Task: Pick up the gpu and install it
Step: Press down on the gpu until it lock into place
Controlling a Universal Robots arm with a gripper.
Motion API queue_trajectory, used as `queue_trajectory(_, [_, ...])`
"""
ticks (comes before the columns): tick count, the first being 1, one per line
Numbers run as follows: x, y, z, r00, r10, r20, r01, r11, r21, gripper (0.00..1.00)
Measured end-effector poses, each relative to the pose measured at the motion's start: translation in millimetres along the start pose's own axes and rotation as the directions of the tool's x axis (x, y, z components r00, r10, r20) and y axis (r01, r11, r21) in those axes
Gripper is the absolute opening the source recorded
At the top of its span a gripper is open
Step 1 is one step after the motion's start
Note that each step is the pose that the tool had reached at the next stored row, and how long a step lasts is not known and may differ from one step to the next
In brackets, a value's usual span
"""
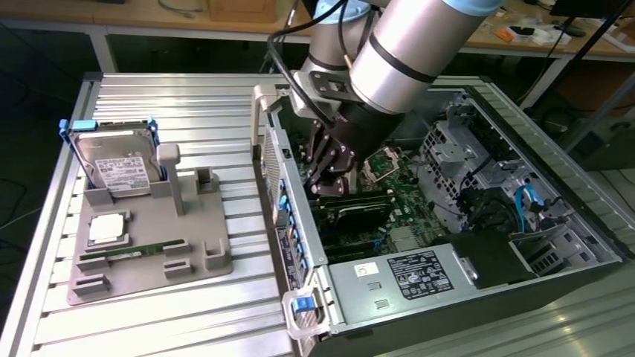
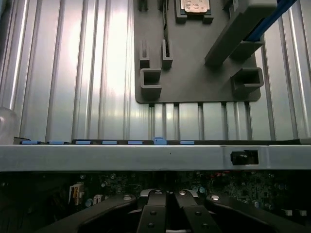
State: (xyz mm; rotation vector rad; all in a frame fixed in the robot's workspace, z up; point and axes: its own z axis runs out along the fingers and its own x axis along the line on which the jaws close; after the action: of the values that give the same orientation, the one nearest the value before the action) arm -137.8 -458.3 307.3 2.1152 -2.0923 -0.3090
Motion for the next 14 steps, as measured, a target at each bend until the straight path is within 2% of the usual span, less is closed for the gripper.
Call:
queue_trajectory(1, [0.0, 1.6, 0.6, 1.0, -0.001, 0.0, 0.001, 1.0, 0.0086, 0.11])
queue_trajectory(2, [0.0, 3.1, 1.0, 1.0, -0.001, -0.0003, 0.001, 0.9999, 0.014, 0.11])
queue_trajectory(4, [0.0, 6.1, 1.7, 1.0, -0.002, -0.0007, 0.002, 0.9998, 0.02, 0.11])
queue_trajectory(6, [-0.1, 6.9, 1.9, 1.0, -0.002, -0.0007, 0.002, 0.9998, 0.0219, 0.11])
queue_trajectory(14, [0.1, 6.4, 5.6, 1.0, -0.002, -0.0009, 0.002, 0.9998, 0.0218, 0.11])
